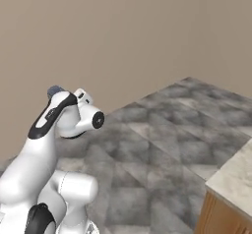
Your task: Retrieve the wine glasses from the counter and place one next to each plate.
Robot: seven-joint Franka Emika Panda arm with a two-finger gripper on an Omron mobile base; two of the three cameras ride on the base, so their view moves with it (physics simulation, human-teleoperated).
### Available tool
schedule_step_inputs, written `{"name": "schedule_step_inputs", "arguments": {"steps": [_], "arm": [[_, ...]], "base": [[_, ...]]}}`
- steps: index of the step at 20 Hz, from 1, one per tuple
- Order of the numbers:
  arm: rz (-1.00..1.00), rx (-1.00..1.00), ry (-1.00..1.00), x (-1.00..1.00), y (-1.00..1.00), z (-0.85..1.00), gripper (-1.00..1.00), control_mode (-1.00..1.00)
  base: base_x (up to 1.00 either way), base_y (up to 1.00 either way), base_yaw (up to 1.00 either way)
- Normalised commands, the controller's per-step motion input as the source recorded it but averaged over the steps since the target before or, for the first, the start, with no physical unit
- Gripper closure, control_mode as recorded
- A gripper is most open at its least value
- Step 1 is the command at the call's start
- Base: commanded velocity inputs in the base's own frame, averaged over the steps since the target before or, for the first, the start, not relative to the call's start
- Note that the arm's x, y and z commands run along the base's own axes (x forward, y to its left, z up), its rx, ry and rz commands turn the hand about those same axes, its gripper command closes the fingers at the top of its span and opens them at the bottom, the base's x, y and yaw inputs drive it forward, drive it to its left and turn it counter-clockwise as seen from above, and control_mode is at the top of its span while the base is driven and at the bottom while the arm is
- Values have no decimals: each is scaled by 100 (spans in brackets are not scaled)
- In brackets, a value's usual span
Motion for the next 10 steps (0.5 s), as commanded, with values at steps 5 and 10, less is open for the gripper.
{"name": "schedule_step_inputs", "arguments": {"steps": [5, 10], "arm": [[0, 0, 0, 0, 0, 0, 100, 100], [0, 0, 0, 0, 0, 0, 100, 100]], "base": [[98, 13, -21], [100, 23, -23]]}}
